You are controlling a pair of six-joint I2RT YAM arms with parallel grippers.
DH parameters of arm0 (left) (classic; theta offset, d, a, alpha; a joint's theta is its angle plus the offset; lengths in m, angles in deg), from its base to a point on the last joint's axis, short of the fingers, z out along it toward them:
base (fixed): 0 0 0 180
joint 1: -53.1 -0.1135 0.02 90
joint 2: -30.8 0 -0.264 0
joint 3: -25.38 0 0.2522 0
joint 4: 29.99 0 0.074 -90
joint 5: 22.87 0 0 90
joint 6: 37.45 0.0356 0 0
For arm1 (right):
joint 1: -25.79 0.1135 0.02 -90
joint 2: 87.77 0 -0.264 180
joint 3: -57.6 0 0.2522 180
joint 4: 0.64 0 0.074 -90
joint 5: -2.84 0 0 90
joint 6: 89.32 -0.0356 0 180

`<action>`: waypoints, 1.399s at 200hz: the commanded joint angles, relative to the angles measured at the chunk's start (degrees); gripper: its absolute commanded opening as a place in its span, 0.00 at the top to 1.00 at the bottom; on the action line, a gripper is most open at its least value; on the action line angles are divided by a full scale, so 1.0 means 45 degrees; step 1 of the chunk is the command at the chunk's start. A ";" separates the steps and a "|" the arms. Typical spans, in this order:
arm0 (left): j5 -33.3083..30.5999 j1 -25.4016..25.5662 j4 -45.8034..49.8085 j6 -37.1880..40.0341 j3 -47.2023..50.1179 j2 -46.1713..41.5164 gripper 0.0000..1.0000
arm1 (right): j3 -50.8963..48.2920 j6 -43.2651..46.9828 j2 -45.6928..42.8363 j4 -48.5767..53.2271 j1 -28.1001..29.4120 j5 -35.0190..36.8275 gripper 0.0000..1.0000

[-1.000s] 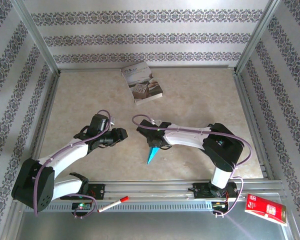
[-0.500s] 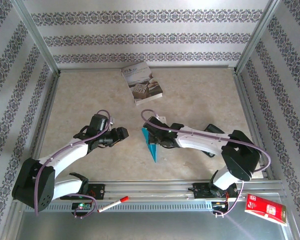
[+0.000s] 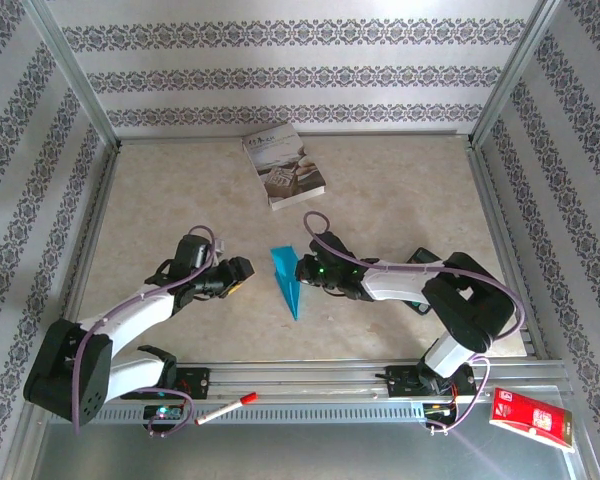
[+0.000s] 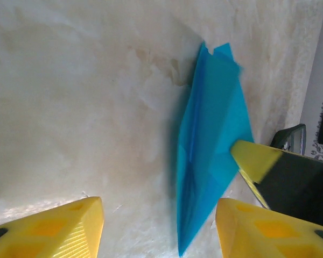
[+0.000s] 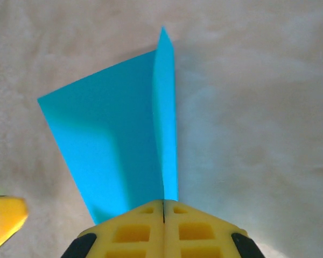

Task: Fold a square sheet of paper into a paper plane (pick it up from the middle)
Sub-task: Move a paper plane to the center of the table.

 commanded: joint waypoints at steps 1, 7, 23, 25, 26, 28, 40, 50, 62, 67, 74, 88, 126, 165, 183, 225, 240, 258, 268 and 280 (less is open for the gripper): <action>0.0408 0.0526 -0.1061 -0.0197 -0.0152 0.0620 0.42 | -0.0565 -0.0324 0.0203 -0.1647 -0.0190 -0.0586 1.00; 0.0468 0.0672 -0.1196 -0.0169 -0.0247 0.0846 0.42 | -0.0692 -0.0327 0.0196 -0.1710 -0.0238 -0.0591 1.00; 0.0634 0.1019 -0.1567 -0.0018 -0.0593 0.1549 0.42 | -0.0941 -0.0337 0.0149 -0.1834 -0.0295 -0.0531 1.00; 0.0661 0.1067 -0.1594 0.0026 -0.0647 0.1646 0.42 | -0.0962 -0.0343 0.0147 -0.1840 -0.0293 -0.0523 1.00; 0.0675 0.1078 -0.1612 0.0047 -0.0679 0.1692 0.42 | -0.0979 -0.0357 0.0147 -0.1854 -0.0292 -0.0518 1.00; 0.0695 0.1155 -0.1640 0.0096 -0.0737 0.1814 0.42 | -0.1001 -0.0363 0.0147 -0.1865 -0.0307 -0.0515 1.00; 0.0799 0.1367 -0.1551 0.0452 -0.1146 0.2462 0.44 | -0.1116 -0.0390 0.0148 -0.1890 -0.0338 -0.0491 1.00; 0.1025 0.1395 -0.1823 0.0463 -0.1306 0.3048 0.45 | -0.1217 -0.0448 0.0166 -0.1982 -0.0373 -0.0463 1.00; 0.1432 0.1477 -0.2728 0.0123 -0.1335 0.3575 0.48 | -0.1326 -0.0472 0.0153 -0.2102 -0.0407 -0.0489 1.00; 0.1548 0.1550 -0.2941 0.0019 -0.1425 0.3753 0.48 | -0.1346 -0.0488 0.0147 -0.2089 -0.0425 -0.0471 1.00; 0.1606 0.1742 -0.2972 0.0019 -0.1625 0.3942 0.48 | -0.1363 -0.0471 0.0153 -0.2115 -0.0423 -0.0484 1.00; 0.1426 0.2142 -0.2552 0.0257 -0.2011 0.4105 0.45 | -0.1386 -0.0486 0.0141 -0.2105 -0.0416 -0.0476 1.00; 0.1346 0.2372 -0.2732 0.0238 -0.2126 0.4294 0.42 | -0.1498 -0.0549 0.0152 -0.2202 -0.0419 -0.0493 1.00; 0.1295 0.2454 -0.2196 0.0609 -0.2700 0.4961 0.43 | -0.1542 -0.0569 0.0128 -0.2279 -0.0428 -0.0457 1.00; 0.1137 0.2451 -0.1775 0.0805 -0.3006 0.5207 0.51 | -0.1542 -0.0583 0.0145 -0.2278 -0.0411 -0.0435 1.00; 0.0943 0.2456 -0.1276 0.1277 -0.3499 0.5684 0.60 | -0.1541 -0.0625 0.0268 -0.2395 -0.0425 -0.0489 1.00; 0.1063 0.2439 -0.1278 0.1302 -0.3722 0.6014 0.62 | -0.1542 -0.0631 0.0240 -0.2396 -0.0418 -0.0484 1.00; 0.1087 0.2456 -0.1205 0.1359 -0.3943 0.6275 0.68 | -0.1559 -0.0640 0.0225 -0.2406 -0.0409 -0.0438 1.00; 0.1037 0.2441 -0.1013 0.1423 -0.4026 0.6327 0.71 | -0.1599 -0.0676 0.0206 -0.2396 -0.0397 -0.0399 1.00; 0.0901 0.2442 -0.0854 0.1530 -0.4037 0.6280 0.75 | -0.1657 -0.0703 0.0166 -0.2398 -0.0408 -0.0333 1.00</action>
